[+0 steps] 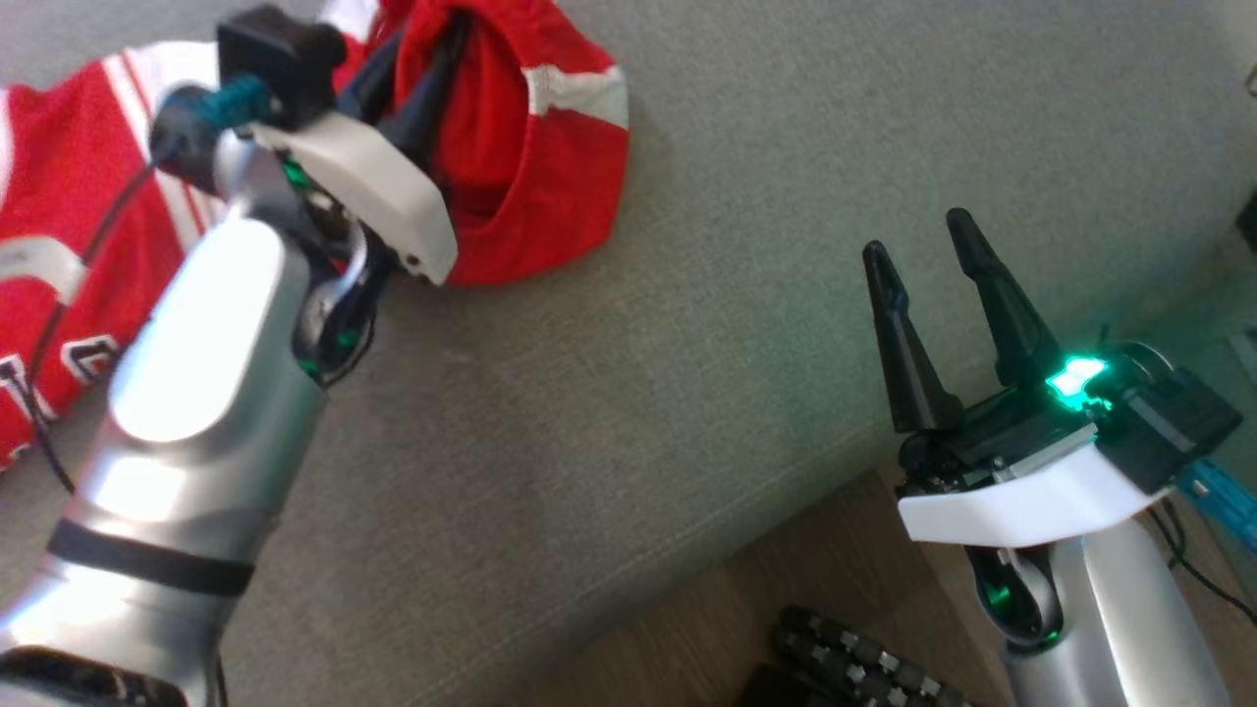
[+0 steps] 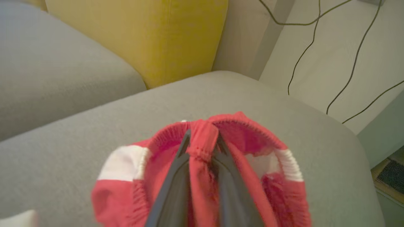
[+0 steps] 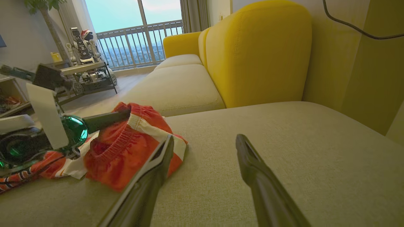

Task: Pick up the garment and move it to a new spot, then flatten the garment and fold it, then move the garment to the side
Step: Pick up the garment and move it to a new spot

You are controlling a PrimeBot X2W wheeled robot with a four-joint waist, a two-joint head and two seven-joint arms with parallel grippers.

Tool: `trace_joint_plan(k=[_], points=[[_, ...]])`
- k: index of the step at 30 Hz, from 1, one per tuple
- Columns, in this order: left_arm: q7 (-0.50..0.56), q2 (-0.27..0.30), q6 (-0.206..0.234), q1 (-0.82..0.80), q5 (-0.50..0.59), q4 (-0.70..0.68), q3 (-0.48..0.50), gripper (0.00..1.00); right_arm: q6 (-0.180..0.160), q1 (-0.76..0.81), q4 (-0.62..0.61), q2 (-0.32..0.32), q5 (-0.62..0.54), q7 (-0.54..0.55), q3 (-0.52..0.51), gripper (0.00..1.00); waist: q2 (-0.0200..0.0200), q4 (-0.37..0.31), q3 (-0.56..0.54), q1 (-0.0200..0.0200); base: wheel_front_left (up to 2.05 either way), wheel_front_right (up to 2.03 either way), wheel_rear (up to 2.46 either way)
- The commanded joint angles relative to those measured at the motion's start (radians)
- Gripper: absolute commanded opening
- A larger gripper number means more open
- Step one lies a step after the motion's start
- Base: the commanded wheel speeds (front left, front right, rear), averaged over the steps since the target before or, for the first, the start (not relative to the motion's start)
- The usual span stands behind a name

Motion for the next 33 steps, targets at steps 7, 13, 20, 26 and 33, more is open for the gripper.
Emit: trace_joint_plan(k=[7,13,20,26,33], points=[[-0.133,-0.037,0.0,-0.045,0.041,0.144,-0.007,1.0,0.0,-0.017,-0.031,0.0,0.004,-0.009,0.019,1.0,0.0,0.007,0.036,-0.0003,0.0,0.0,0.0],[-0.215,-0.063,0.027,-0.059,0.064,0.164,-0.01,1.0,0.0,-0.015,-0.015,0.0,-0.027,-0.009,0.014,1.0,0.0,0.099,-0.01,-0.0003,0.0,0.0,0.0],[-0.245,-0.041,0.081,0.034,0.082,0.1,-0.005,1.0,0.0,-0.003,0.013,0.0,-0.071,-0.009,0.019,1.0,0.0,0.236,-0.098,-0.0003,0.0,0.0,0.0],[-0.207,0.002,0.149,0.154,0.081,0.123,0.005,1.0,0.0,0.001,0.028,0.0,-0.089,-0.009,0.033,1.0,0.0,0.308,-0.142,-0.0003,0.0,0.0,0.0],[-0.16,0.02,0.167,0.135,0.112,0.214,-0.026,1.0,0.0,-0.006,0.032,0.0,-0.08,-0.009,0.054,1.0,0.0,0.299,-0.122,-0.0003,0.0,0.0,0.0]])
